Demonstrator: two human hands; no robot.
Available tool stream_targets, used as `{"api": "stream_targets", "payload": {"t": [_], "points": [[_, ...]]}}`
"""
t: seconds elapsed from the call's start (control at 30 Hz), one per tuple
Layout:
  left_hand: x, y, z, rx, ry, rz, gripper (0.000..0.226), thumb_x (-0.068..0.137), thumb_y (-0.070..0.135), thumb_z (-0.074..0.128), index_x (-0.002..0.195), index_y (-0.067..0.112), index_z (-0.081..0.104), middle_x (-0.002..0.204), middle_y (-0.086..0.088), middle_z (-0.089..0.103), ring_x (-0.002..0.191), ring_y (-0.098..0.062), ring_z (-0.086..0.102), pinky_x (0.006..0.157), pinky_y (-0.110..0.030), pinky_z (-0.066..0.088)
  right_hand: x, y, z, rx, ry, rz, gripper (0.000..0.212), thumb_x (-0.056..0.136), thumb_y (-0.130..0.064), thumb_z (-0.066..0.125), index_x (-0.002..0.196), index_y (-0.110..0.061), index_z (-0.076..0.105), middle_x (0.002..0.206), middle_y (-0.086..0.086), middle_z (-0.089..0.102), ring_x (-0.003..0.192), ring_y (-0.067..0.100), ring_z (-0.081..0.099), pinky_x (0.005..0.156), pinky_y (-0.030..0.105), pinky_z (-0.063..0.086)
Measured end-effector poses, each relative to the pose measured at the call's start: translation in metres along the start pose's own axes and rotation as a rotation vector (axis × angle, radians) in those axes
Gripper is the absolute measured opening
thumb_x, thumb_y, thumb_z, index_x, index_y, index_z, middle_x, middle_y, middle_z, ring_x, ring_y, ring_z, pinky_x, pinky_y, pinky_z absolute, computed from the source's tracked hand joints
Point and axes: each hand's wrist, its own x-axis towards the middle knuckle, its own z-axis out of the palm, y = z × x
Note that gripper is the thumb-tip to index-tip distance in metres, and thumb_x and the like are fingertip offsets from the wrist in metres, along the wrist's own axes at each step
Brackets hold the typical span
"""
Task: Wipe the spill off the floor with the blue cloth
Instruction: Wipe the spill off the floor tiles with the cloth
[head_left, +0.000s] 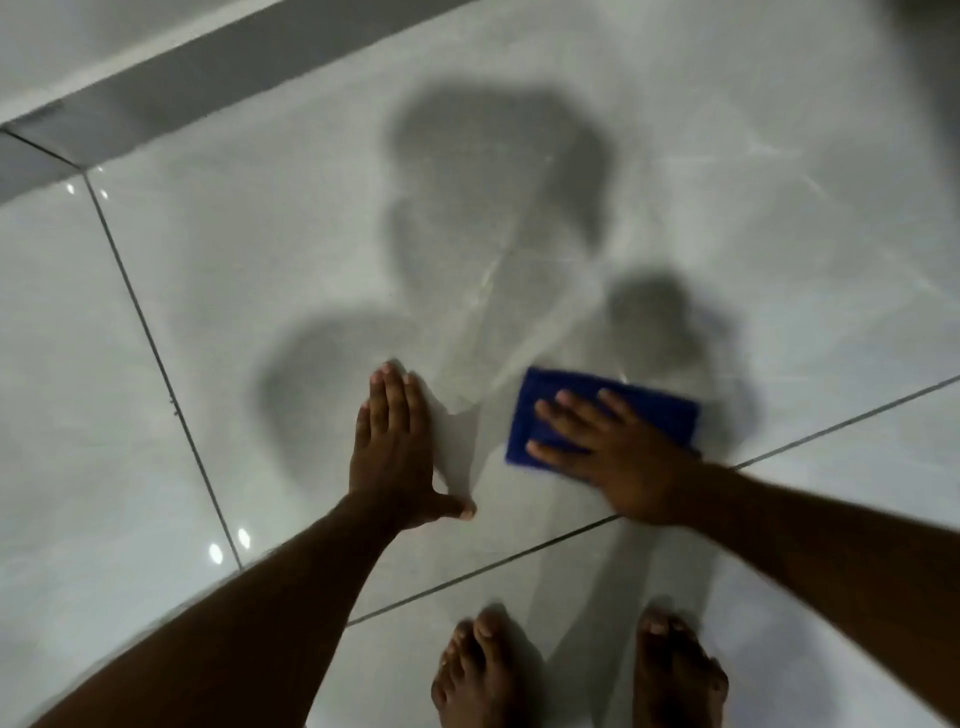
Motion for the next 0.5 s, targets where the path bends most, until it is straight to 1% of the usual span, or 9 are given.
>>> {"api": "stream_targets", "payload": {"t": [0.03, 0.07, 0.13, 0.17, 0.23, 0.33, 0.43, 0.47, 0.5], "points": [[0.000, -0.001, 0.000, 0.004, 0.008, 0.005, 0.172, 0.033, 0.088, 0.070, 0.143, 0.004, -0.034, 0.152, -0.021, -0.039, 0.140, -0.036, -0.037, 0.119, -0.048, -0.009, 0.001, 0.029, -0.009, -0.024, 0.010, 0.090, 0.088, 0.071, -0.017, 0.066, 0.147, -0.035, 0.027, 0.159, 0.008, 0.020, 0.145, 0.034, 0.021, 0.110, 0.057, 0.025], [0.001, -0.001, 0.001, -0.002, 0.006, 0.008, 0.173, 0.032, 0.088, 0.069, 0.144, 0.004, -0.033, 0.152, -0.021, -0.039, 0.140, -0.036, -0.037, 0.119, -0.048, -0.010, 0.011, 0.053, -0.018, -0.041, 0.017, 0.197, 0.089, 0.075, -0.016, 0.065, 0.149, -0.036, 0.020, 0.161, 0.009, 0.018, 0.145, 0.036, 0.020, 0.110, 0.057, 0.025], [0.002, 0.000, 0.001, -0.011, -0.002, 0.004, 0.174, 0.031, 0.088, 0.070, 0.143, 0.005, -0.033, 0.152, -0.021, -0.040, 0.140, -0.036, -0.038, 0.118, -0.048, -0.011, 0.058, 0.078, -0.040, 0.088, 0.026, 0.445, 0.089, 0.081, -0.015, 0.057, 0.149, -0.039, 0.004, 0.164, 0.008, -0.001, 0.148, 0.036, 0.001, 0.113, 0.060, 0.014], [0.002, 0.000, 0.001, -0.008, -0.004, -0.002, 0.174, 0.030, 0.088, 0.070, 0.143, 0.005, -0.035, 0.152, -0.021, -0.041, 0.139, -0.036, -0.039, 0.118, -0.048, -0.012, 0.086, 0.078, -0.051, 0.176, 0.047, 0.545, 0.087, 0.083, -0.014, 0.052, 0.148, -0.040, 0.001, 0.163, 0.007, -0.009, 0.148, 0.036, -0.007, 0.114, 0.060, 0.007], [0.002, -0.001, 0.002, -0.007, -0.006, -0.013, 0.174, 0.030, 0.089, 0.068, 0.142, 0.006, -0.037, 0.151, -0.020, -0.043, 0.138, -0.034, -0.040, 0.117, -0.046, -0.013, 0.135, 0.066, -0.067, 0.278, 0.071, 0.614, 0.084, 0.084, -0.014, 0.047, 0.149, -0.039, 0.001, 0.162, 0.006, -0.016, 0.147, 0.035, -0.015, 0.114, 0.060, -0.002], [0.002, -0.001, 0.001, -0.017, -0.006, 0.000, 0.173, 0.031, 0.089, 0.068, 0.143, 0.006, -0.036, 0.151, -0.019, -0.042, 0.139, -0.033, -0.040, 0.118, -0.045, -0.013, 0.131, 0.015, -0.057, 0.196, 0.033, 0.391, 0.082, 0.083, -0.013, 0.046, 0.150, -0.035, 0.004, 0.163, 0.008, -0.013, 0.147, 0.036, -0.013, 0.114, 0.060, -0.006], [0.000, -0.002, -0.002, -0.017, -0.007, -0.008, 0.172, 0.031, 0.089, 0.067, 0.143, 0.006, -0.034, 0.152, -0.019, -0.040, 0.140, -0.033, -0.039, 0.120, -0.045, -0.010, 0.042, -0.052, -0.015, 0.083, -0.118, 0.022, 0.087, 0.077, -0.012, 0.053, 0.150, -0.033, 0.011, 0.163, 0.007, -0.009, 0.149, 0.036, -0.004, 0.113, 0.058, -0.008], [-0.001, -0.002, -0.003, -0.014, -0.010, -0.010, 0.172, 0.032, 0.090, 0.066, 0.143, 0.006, -0.034, 0.152, -0.019, -0.040, 0.139, -0.033, -0.039, 0.119, -0.045, -0.010, 0.006, -0.054, -0.004, 0.042, -0.157, -0.059, 0.087, 0.073, -0.014, 0.057, 0.149, -0.034, 0.019, 0.162, 0.007, 0.000, 0.149, 0.035, 0.007, 0.114, 0.057, -0.002], [-0.002, -0.002, -0.002, -0.011, -0.014, -0.011, 0.173, 0.031, 0.090, 0.066, 0.143, 0.006, -0.035, 0.152, -0.019, -0.041, 0.139, -0.033, -0.040, 0.119, -0.045, -0.011, -0.024, -0.042, 0.001, -0.001, -0.146, -0.097, 0.086, 0.069, -0.016, 0.059, 0.147, -0.034, 0.027, 0.161, 0.007, 0.014, 0.146, 0.035, 0.021, 0.114, 0.057, 0.010]]}}
